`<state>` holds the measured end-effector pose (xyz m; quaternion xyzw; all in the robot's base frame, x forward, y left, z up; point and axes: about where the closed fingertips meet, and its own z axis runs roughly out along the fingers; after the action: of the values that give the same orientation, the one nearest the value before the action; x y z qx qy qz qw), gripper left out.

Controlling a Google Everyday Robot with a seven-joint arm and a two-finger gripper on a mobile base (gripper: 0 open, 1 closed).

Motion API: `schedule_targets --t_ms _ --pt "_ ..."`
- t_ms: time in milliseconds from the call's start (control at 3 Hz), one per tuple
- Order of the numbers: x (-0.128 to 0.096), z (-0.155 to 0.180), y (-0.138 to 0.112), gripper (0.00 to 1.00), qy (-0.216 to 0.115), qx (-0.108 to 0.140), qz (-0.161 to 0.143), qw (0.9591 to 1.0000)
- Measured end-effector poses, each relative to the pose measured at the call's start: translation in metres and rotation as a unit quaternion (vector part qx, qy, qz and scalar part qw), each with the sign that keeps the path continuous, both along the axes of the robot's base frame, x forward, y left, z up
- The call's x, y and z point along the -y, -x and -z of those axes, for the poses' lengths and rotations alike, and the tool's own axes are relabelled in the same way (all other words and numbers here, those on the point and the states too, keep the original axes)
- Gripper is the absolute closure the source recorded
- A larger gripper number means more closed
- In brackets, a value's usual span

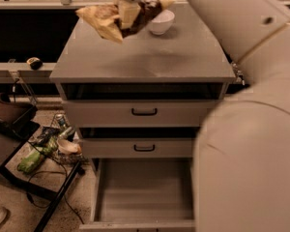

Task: Place brown chip bag into bottom drawer

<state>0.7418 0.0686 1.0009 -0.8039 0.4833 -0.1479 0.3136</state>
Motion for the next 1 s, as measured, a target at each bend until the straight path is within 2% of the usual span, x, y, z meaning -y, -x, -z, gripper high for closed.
schedule_targets --t_ms 333,667,1000 --pt "0.028 -0.029 0.061 1.0 -0.075 -0.004 0.03 0.9967" --pt "0.014 -0.072 0.162 1.0 -0.2 -0.003 0.037 0.9791" --pt "0.018 -0.064 0.221 1.0 -0.241 -0.008 0.045 0.9696"
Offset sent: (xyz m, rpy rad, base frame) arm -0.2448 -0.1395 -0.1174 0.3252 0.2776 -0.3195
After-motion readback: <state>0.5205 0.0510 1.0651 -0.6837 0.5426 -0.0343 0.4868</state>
